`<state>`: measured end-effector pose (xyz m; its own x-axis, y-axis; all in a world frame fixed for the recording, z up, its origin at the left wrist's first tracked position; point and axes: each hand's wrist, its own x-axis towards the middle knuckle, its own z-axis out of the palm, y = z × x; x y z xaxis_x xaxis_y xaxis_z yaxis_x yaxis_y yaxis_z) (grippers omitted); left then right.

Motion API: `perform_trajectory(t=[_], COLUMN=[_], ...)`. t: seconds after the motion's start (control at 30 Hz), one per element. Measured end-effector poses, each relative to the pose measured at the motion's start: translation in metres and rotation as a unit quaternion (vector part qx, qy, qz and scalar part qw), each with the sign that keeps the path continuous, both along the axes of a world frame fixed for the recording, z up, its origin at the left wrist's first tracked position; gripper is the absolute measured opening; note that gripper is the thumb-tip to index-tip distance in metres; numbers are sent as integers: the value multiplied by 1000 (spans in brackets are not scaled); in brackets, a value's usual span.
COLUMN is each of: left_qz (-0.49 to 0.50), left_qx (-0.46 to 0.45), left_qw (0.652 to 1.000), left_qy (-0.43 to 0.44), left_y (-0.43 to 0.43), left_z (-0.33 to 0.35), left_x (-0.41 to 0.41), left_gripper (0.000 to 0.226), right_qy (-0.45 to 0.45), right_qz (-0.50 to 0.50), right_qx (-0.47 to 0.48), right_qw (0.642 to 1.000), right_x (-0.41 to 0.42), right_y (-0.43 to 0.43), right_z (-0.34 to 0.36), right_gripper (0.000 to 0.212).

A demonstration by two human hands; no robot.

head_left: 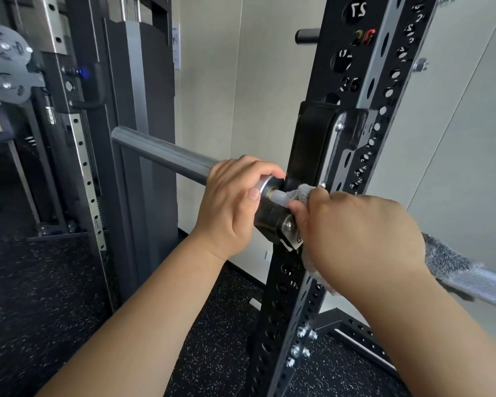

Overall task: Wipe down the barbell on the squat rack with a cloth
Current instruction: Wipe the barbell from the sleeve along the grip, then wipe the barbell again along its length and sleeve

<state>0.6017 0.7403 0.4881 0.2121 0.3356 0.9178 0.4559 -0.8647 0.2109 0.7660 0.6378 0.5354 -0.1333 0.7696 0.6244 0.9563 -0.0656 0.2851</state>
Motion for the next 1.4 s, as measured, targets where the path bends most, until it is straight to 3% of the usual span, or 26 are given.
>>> perform_trajectory(t=[0.27,0.47,0.57,0.8,1.03,1.23,1.4], left_qz=[2,10,9,8,-5,-10,-20], left_qx=[-3,-11,-13,-29,-46,-27,-20], left_qw=[1000,1000,1000,998,994,987,979], left_qy=[-3,-1,-3,53,101,160,203], left_y=[-3,-3,-4,-6,-7,5,13], left_z=[0,-1,-3,2,5,13,21], left_x=[1,1,1,-11,-23,-29,-33], left_gripper=[58,57,57,56,51,57,66], right_qy=[15,-39,-40,-12,7,48,85], right_qz=[130,95,124,125,-8,88,51], right_qx=[40,-24,-31,-97,-20,-29,-48], right_qw=[991,994,991,987,1000,995,994], right_x=[21,16,15,7,15,3,9], right_y=[-11,-8,-7,-14,-25,-15,-28], right_z=[-11,-3,1,12,0,1,3], right_gripper=[48,70,78,69,65,46,47])
